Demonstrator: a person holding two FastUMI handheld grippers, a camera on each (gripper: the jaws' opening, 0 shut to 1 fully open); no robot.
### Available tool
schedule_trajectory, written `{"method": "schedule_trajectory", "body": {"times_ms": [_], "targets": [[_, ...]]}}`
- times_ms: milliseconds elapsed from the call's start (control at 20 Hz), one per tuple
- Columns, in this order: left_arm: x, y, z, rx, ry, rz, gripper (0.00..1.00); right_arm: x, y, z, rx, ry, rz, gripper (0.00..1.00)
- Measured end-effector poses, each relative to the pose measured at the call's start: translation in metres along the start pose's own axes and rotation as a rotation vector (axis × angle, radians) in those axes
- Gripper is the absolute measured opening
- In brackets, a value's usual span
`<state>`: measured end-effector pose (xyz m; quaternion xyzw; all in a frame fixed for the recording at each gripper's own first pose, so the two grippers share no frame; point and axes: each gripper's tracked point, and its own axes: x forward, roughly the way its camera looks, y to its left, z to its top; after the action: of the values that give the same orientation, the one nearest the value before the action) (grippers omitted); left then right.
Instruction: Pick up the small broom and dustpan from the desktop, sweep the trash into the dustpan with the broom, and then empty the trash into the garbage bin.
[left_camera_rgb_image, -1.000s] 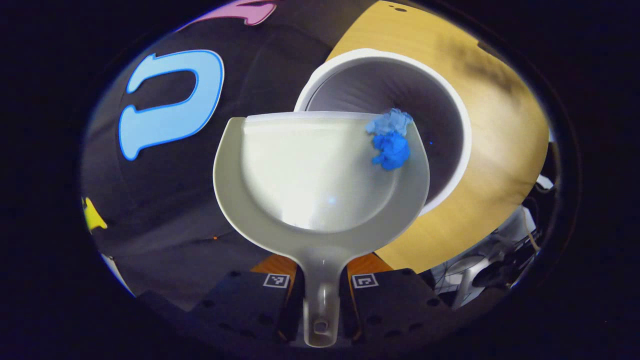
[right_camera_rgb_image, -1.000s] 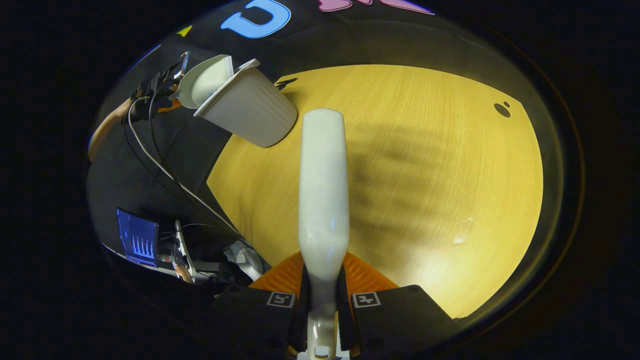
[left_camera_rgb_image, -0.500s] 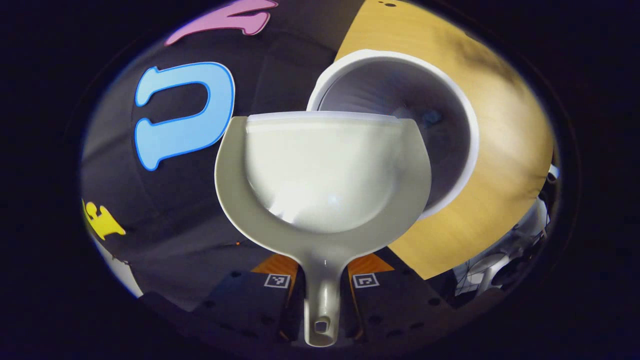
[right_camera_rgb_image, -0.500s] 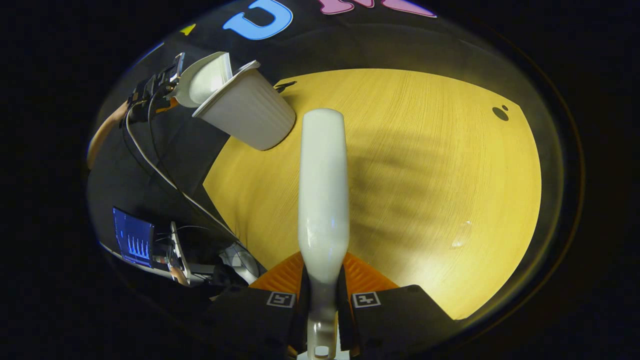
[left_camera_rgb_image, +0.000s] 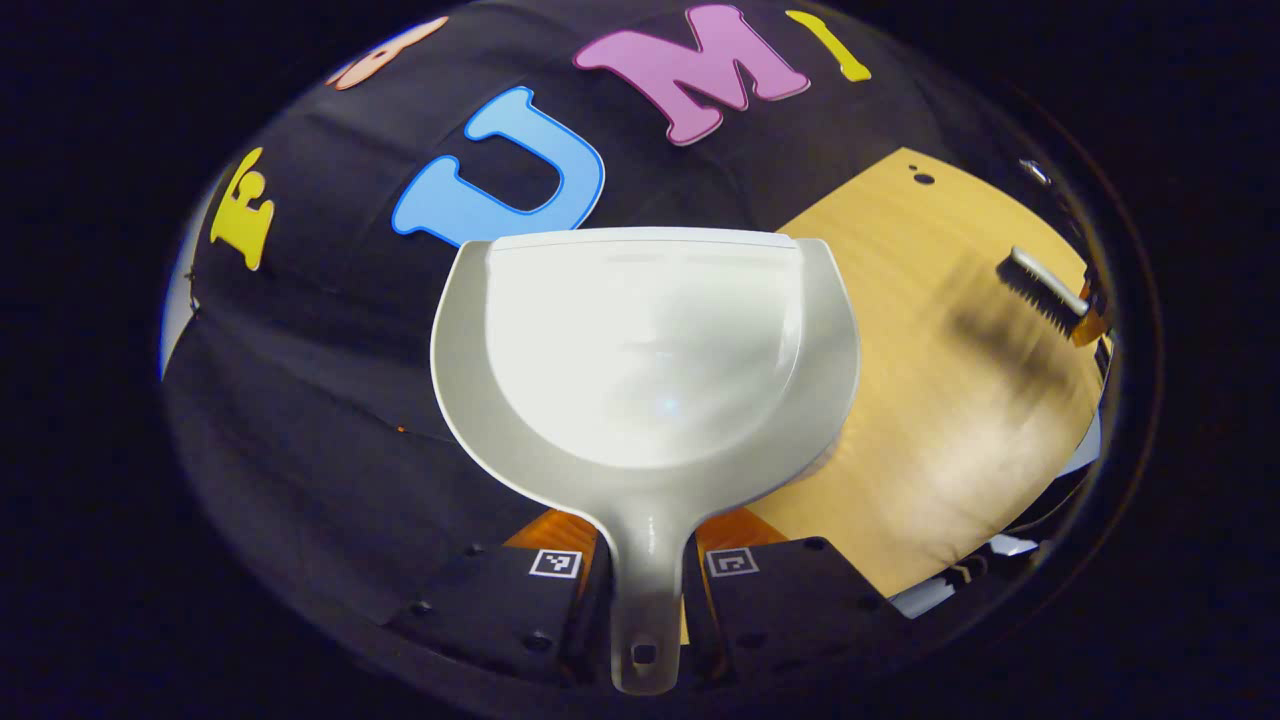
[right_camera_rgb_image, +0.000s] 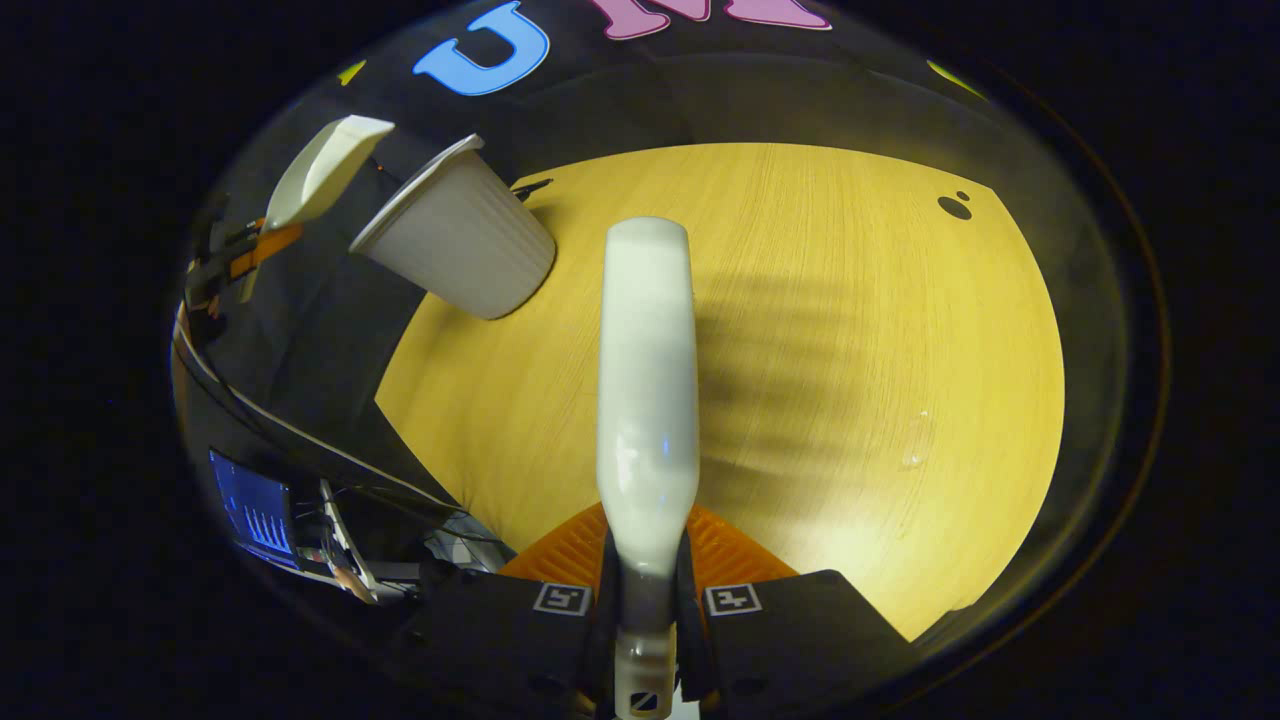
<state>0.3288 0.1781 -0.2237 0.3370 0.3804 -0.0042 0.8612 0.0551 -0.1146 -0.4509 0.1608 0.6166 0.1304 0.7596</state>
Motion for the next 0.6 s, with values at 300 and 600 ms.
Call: {"method": "schedule_trajectory", "body": {"times_ms": [300,600], "targets": [[-0.056,-0.138,0.005,-0.137,-0.124,-0.253,0.29,0.002,0.013,-0.041,0.106,0.021,-0.012,0.27],[-0.031,-0.268,-0.027,-0.211,-0.036,-0.423,0.29,0.023,-0.008,-0.060,0.262,0.003,-0.090,0.22]]}}
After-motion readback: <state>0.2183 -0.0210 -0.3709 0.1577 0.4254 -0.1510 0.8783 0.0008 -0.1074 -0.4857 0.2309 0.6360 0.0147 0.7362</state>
